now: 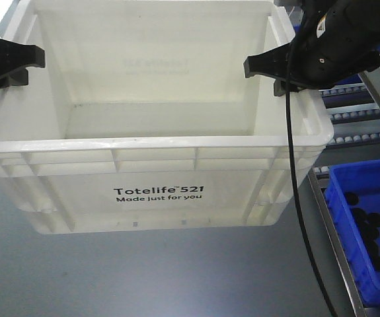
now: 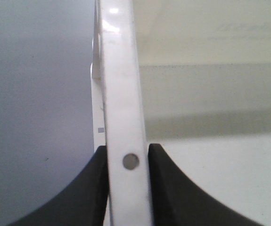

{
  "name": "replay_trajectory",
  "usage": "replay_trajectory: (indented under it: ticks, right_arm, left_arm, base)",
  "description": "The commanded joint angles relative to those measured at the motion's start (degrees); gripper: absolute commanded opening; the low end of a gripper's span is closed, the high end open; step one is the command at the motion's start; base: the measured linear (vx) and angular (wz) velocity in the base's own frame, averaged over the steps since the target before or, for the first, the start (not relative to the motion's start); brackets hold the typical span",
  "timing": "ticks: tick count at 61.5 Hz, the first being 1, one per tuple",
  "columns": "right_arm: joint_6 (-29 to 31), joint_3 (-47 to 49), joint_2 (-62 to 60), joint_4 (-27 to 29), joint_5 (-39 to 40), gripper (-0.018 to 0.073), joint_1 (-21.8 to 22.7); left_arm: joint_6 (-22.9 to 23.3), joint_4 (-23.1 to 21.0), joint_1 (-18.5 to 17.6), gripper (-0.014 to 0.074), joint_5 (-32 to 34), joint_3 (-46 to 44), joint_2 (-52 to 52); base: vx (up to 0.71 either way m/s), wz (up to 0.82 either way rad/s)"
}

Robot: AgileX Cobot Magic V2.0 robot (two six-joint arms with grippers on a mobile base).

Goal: Move bin from left to right shelf
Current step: 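Hold the crate with both grippers while the base turns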

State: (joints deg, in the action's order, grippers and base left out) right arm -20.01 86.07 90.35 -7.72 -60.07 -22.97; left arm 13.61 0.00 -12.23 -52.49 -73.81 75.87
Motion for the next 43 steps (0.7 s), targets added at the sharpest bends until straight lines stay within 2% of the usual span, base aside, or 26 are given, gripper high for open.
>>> replay_trajectory:
  ticks: [1, 43]
  right_arm:
    - [0.46, 2.06, -3.09, -4.25, 4.94, 0.0083, 0.39]
    - [0.46, 2.06, -3.09, -4.25, 4.97, 0.0083, 0.39]
  left_arm:
    - [-0.80, 0.99, 0.02, 0.0148, 5.79, -2.27, -2.55]
    - [-0.80, 0.99, 0.02, 0.0148, 5.79, -2.27, -2.54]
  base:
    - [0.36, 0.01]
    - [0.36, 0.00]
